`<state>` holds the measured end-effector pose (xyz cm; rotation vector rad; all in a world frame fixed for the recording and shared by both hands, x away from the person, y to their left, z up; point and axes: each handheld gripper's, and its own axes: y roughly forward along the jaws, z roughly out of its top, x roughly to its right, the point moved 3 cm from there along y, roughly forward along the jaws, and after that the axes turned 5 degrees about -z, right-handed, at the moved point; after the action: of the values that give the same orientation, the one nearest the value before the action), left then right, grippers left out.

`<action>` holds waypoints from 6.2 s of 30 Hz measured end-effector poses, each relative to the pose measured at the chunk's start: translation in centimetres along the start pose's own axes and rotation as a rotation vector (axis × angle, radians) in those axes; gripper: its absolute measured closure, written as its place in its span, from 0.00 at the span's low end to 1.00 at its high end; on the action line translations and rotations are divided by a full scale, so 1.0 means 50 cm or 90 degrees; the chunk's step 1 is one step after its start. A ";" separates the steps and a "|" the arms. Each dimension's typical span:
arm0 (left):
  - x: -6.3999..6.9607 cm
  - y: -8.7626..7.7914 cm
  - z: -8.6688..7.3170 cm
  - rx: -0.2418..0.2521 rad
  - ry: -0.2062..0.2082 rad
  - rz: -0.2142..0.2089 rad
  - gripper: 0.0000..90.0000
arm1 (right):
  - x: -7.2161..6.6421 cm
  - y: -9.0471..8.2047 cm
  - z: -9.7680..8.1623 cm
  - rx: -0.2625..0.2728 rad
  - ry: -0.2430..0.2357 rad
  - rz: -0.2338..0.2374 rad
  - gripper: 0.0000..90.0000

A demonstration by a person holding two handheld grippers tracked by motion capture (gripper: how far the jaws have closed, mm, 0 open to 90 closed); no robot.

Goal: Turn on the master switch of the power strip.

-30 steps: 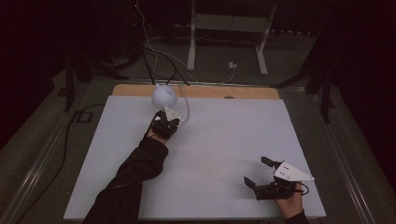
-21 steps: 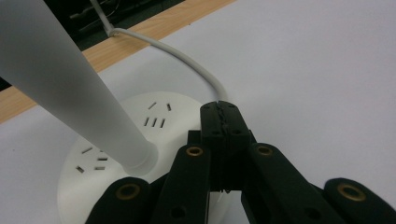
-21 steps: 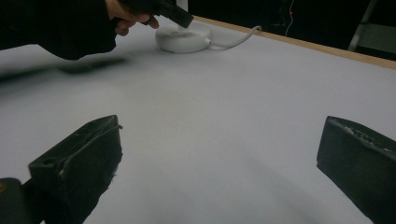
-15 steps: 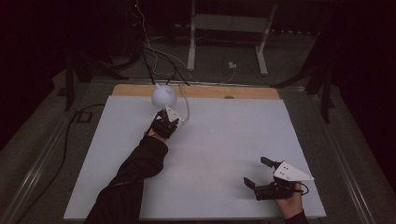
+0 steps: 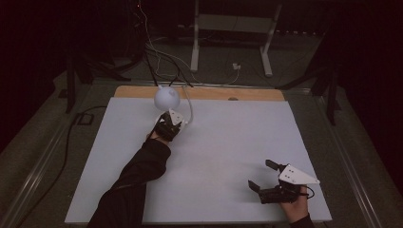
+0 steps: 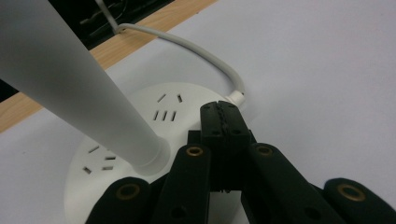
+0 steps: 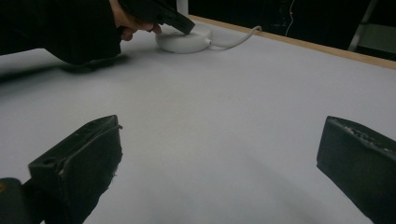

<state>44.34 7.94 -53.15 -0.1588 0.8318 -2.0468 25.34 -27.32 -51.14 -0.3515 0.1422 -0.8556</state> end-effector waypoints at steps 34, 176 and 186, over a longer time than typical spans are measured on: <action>0.004 0.008 0.009 -0.040 0.058 0.002 1.00 | -0.006 0.002 0.000 -0.004 -0.004 0.007 0.00; 0.031 -0.302 -0.176 -0.058 -0.036 -0.325 0.00 | -0.007 0.006 0.000 -0.010 -0.003 0.005 0.00; 0.038 -0.323 -0.227 -0.058 -0.025 -0.339 0.00 | -0.009 0.007 -0.001 -0.014 -0.006 0.009 0.00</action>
<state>27.36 18.17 -52.34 -0.5157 0.9288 -2.4864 25.29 -26.80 -51.33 -0.3744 0.1448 -0.8386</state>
